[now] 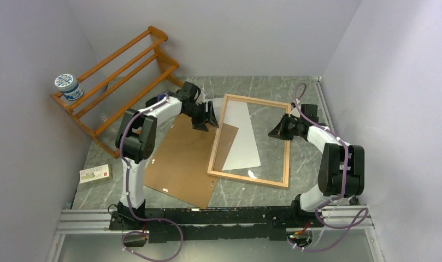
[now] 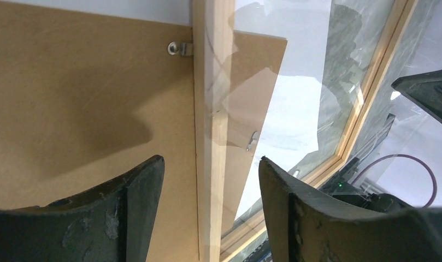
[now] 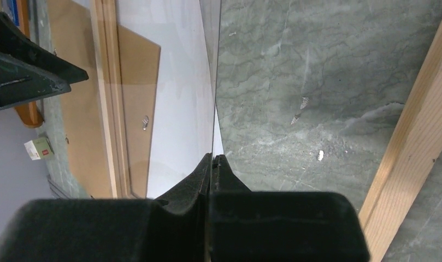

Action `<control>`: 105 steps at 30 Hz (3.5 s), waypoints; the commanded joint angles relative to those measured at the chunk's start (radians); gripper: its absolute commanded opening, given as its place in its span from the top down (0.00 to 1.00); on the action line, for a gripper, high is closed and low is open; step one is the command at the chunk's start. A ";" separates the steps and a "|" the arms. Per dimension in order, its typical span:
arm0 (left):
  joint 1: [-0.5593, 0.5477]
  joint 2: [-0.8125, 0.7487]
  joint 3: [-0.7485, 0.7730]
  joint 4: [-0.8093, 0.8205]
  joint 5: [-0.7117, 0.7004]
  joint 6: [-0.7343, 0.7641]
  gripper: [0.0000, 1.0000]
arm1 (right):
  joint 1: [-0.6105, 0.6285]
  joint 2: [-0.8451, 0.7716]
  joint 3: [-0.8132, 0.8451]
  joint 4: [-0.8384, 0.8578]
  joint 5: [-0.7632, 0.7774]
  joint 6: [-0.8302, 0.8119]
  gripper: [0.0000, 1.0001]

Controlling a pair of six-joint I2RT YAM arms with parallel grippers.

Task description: Put the photo into the frame

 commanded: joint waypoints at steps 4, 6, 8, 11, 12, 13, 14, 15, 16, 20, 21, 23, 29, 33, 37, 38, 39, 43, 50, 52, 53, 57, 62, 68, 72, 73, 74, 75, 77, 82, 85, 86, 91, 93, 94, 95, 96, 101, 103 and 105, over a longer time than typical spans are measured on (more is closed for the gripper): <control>-0.029 0.048 0.076 -0.059 -0.085 0.031 0.33 | -0.007 -0.023 0.053 -0.043 0.058 -0.075 1.00; -0.030 0.062 0.089 -0.075 -0.099 0.033 0.33 | -0.006 -0.022 0.052 -0.045 0.065 -0.076 1.00; -0.030 0.072 0.095 -0.081 -0.103 0.033 0.33 | -0.005 -0.020 0.054 -0.055 0.077 -0.085 1.00; -0.031 0.081 0.091 -0.078 -0.093 0.029 0.34 | -0.005 -0.023 0.054 -0.060 0.089 -0.094 1.00; -0.033 0.083 0.089 -0.078 -0.090 0.028 0.35 | -0.005 -0.023 0.056 -0.061 0.087 -0.096 1.00; -0.032 0.084 0.089 -0.078 -0.089 0.029 0.36 | -0.005 -0.021 0.059 -0.064 0.091 -0.100 1.00; -0.035 0.086 0.088 -0.080 -0.091 0.032 0.36 | -0.005 -0.019 0.062 -0.067 0.099 -0.103 1.00; -0.036 0.087 0.089 -0.083 -0.092 0.035 0.36 | -0.005 -0.017 0.065 -0.068 0.105 -0.108 1.00; -0.037 0.089 0.091 -0.086 -0.093 0.038 0.36 | -0.006 -0.014 0.069 -0.067 0.105 -0.111 1.00; -0.045 0.103 0.107 -0.112 -0.102 0.054 0.36 | -0.005 -0.009 0.080 -0.067 0.120 -0.120 1.00; -0.046 0.108 0.112 -0.120 -0.106 0.057 0.36 | -0.005 -0.010 0.081 -0.065 0.121 -0.124 1.00; -0.051 0.116 0.118 -0.128 -0.107 0.063 0.37 | -0.004 -0.011 0.080 -0.057 0.114 -0.124 1.00; -0.056 0.118 0.107 -0.124 -0.118 0.057 0.41 | -0.003 -0.022 0.070 -0.056 0.135 -0.126 1.00; -0.058 0.115 0.102 -0.120 -0.128 0.055 0.43 | -0.003 -0.033 0.081 -0.080 0.167 -0.118 1.00; -0.061 0.117 0.100 -0.122 -0.130 0.052 0.44 | -0.002 -0.040 0.066 -0.080 0.170 -0.104 1.00; -0.060 0.116 0.098 -0.121 -0.130 0.052 0.44 | -0.002 -0.041 0.062 -0.080 0.172 -0.105 1.00; -0.060 0.116 0.096 -0.120 -0.130 0.050 0.45 | -0.002 -0.043 0.059 -0.078 0.172 -0.106 1.00; -0.062 0.118 0.090 -0.118 -0.128 0.049 0.45 | -0.001 -0.030 0.061 -0.069 0.145 -0.102 1.00; -0.062 0.113 0.082 -0.102 -0.100 0.045 0.45 | 0.004 -0.011 0.052 -0.068 0.096 -0.068 0.97; -0.062 0.111 0.071 -0.077 -0.064 0.041 0.47 | 0.004 0.000 0.057 -0.073 0.086 -0.041 0.93; -0.062 0.110 0.066 -0.069 -0.050 0.036 0.48 | 0.004 -0.004 0.046 -0.058 0.085 -0.027 0.92; -0.062 0.113 0.057 -0.055 -0.027 0.026 0.50 | 0.003 -0.029 0.023 -0.025 0.077 0.010 0.91; -0.062 0.114 0.050 -0.049 -0.023 0.022 0.52 | 0.002 -0.079 -0.029 0.087 -0.019 0.020 0.91; -0.061 0.113 0.048 -0.049 -0.034 0.017 0.51 | 0.003 -0.121 -0.052 0.168 -0.109 0.036 0.91; -0.062 0.108 0.045 -0.051 -0.051 0.015 0.50 | 0.001 -0.173 -0.048 0.150 -0.101 0.053 0.90; -0.062 0.105 0.041 -0.047 -0.057 0.014 0.50 | 0.001 -0.185 -0.048 0.148 -0.105 0.056 0.89; -0.061 0.102 0.038 -0.045 -0.060 0.013 0.50 | 0.001 -0.192 -0.046 0.146 -0.111 0.057 0.88; -0.062 0.101 0.034 -0.042 -0.061 0.012 0.50 | 0.001 -0.199 -0.048 0.151 -0.122 0.061 0.86; -0.062 0.100 0.029 -0.037 -0.062 0.008 0.50 | 0.001 -0.207 -0.056 0.171 -0.137 0.072 0.83; -0.062 0.100 0.027 -0.035 -0.070 0.002 0.49 | 0.001 -0.190 -0.068 0.191 -0.150 0.083 0.73; -0.062 0.101 0.026 -0.035 -0.068 0.001 0.48 | 0.001 -0.161 -0.066 0.195 -0.138 0.090 0.69; -0.062 0.100 0.026 -0.035 -0.068 0.001 0.48 | 0.001 -0.152 -0.067 0.202 -0.134 0.095 0.69; -0.061 0.103 0.026 -0.035 -0.065 0.001 0.48 | 0.001 -0.103 -0.075 0.229 -0.129 0.117 0.71; -0.062 0.102 0.026 -0.034 -0.060 0.002 0.47 | 0.001 -0.088 -0.081 0.254 -0.134 0.120 0.71; -0.062 0.103 0.027 -0.034 -0.058 0.004 0.47 | 0.001 -0.082 -0.082 0.263 -0.137 0.120 0.72; -0.062 0.104 0.027 -0.032 -0.056 0.004 0.47 | 0.000 -0.074 -0.084 0.271 -0.141 0.120 0.72; -0.062 0.105 0.027 -0.032 -0.055 0.004 0.46 | 0.001 -0.069 -0.085 0.278 -0.142 0.120 0.72; -0.062 0.108 0.029 -0.034 -0.061 0.007 0.47 | 0.001 -0.065 -0.076 0.275 -0.130 0.107 0.64; -0.062 0.107 0.028 -0.034 -0.068 0.006 0.48 | 0.001 -0.077 -0.073 0.259 -0.099 0.111 0.52; -0.062 0.105 0.025 -0.034 -0.077 0.007 0.49 | 0.001 -0.081 -0.065 0.238 -0.071 0.110 0.41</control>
